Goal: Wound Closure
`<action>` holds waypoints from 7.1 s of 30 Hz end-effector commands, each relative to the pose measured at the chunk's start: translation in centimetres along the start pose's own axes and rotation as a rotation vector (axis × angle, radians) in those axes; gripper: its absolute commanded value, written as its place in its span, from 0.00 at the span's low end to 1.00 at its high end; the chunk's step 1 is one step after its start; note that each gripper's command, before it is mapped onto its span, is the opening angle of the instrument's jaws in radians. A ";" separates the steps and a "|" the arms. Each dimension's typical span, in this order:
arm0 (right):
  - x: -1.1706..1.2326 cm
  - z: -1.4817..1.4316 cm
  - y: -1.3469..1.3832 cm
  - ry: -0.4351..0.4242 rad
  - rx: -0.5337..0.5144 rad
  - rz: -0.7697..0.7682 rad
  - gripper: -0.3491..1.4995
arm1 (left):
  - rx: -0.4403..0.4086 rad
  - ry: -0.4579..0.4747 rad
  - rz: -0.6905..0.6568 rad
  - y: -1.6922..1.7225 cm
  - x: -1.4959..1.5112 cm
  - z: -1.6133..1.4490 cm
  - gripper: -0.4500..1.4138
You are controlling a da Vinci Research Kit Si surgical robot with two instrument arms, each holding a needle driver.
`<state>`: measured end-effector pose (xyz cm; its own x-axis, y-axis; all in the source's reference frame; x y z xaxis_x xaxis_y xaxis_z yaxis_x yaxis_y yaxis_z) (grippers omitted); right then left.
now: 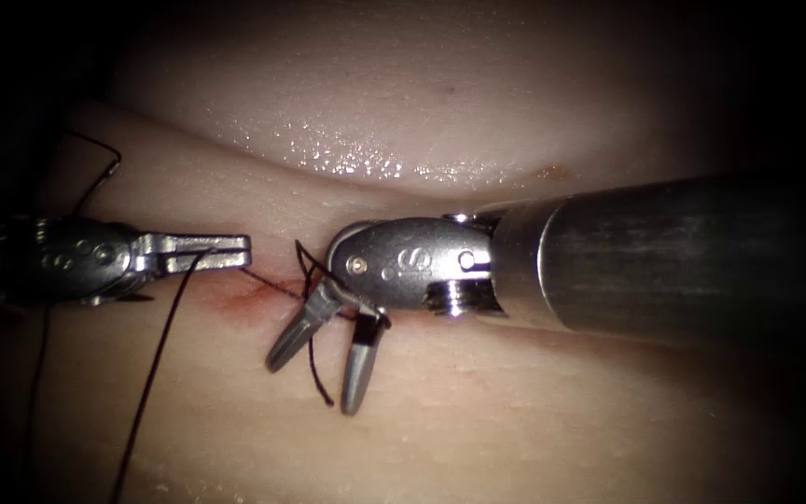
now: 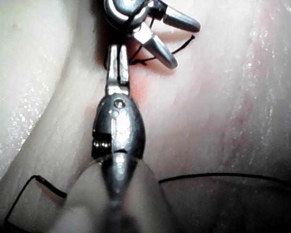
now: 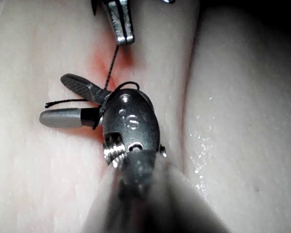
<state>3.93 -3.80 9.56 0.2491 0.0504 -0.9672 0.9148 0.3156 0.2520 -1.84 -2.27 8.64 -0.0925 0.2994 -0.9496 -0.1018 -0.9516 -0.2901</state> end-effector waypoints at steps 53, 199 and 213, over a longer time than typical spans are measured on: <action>-0.13 -0.76 0.50 0.045 -0.176 0.075 0.00 | -0.036 -0.054 0.042 1.70 0.84 0.25 0.00; 0.45 0.04 0.01 0.669 -1.145 0.149 0.00 | -0.108 0.094 0.208 -0.82 0.88 0.64 0.00; 0.62 -0.17 -0.13 0.781 -1.176 0.097 0.00 | -0.081 0.075 0.187 -0.85 0.23 0.58 0.00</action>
<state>3.84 -3.62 8.86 -0.2966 0.4979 -0.8149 0.0085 0.8547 0.5190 -2.28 -1.35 8.69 -0.0298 0.1173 -0.9926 -0.0129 -0.9931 -0.1170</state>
